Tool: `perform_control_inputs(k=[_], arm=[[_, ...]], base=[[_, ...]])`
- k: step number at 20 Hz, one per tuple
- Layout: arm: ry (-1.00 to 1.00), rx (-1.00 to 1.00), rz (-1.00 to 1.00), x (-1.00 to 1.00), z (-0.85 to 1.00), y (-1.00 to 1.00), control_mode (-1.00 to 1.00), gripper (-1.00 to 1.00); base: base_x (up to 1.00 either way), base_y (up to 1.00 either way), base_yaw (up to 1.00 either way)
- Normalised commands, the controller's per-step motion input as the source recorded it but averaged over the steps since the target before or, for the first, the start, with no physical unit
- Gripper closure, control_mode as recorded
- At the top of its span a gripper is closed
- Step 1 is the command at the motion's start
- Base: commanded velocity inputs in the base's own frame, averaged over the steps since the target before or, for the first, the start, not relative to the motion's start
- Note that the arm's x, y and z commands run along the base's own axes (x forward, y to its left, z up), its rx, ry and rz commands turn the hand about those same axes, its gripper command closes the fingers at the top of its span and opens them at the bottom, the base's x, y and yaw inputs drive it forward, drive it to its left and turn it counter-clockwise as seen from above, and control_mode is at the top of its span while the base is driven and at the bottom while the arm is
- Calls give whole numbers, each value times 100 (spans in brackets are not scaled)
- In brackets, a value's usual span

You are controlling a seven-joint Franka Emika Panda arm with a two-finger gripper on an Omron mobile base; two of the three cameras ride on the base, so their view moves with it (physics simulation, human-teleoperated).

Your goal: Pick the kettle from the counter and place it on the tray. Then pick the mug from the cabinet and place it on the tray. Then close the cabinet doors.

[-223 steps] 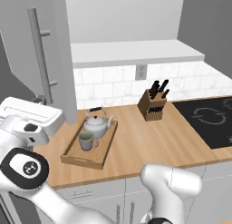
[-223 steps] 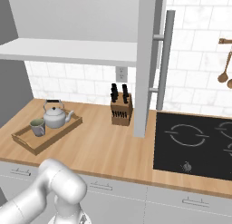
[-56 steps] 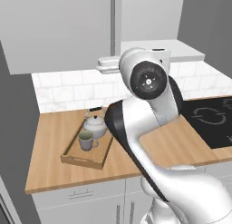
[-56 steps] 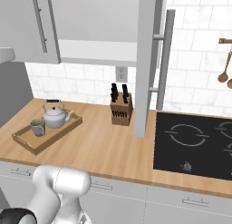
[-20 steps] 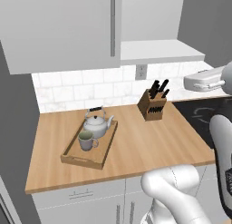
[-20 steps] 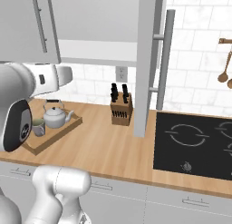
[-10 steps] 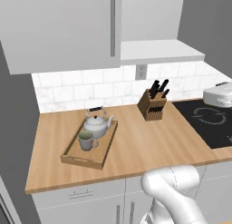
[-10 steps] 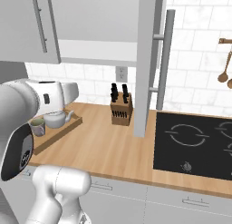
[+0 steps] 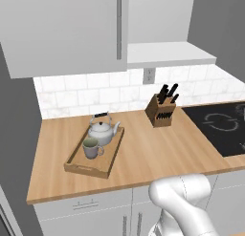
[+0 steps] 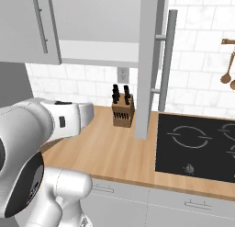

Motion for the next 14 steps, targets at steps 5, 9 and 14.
perform_control_inputs(k=[5, 9, 14], arm=[[0, 3, 0, -10, -27, -38, -100, 100], [0, 8, 0, 0, -32, -53, -100, 100], [-1, 8, 0, 0, -34, -53, -100, 100]], base=[[0, 0, 0], [0, 0, 0], [0, 0, 0]])
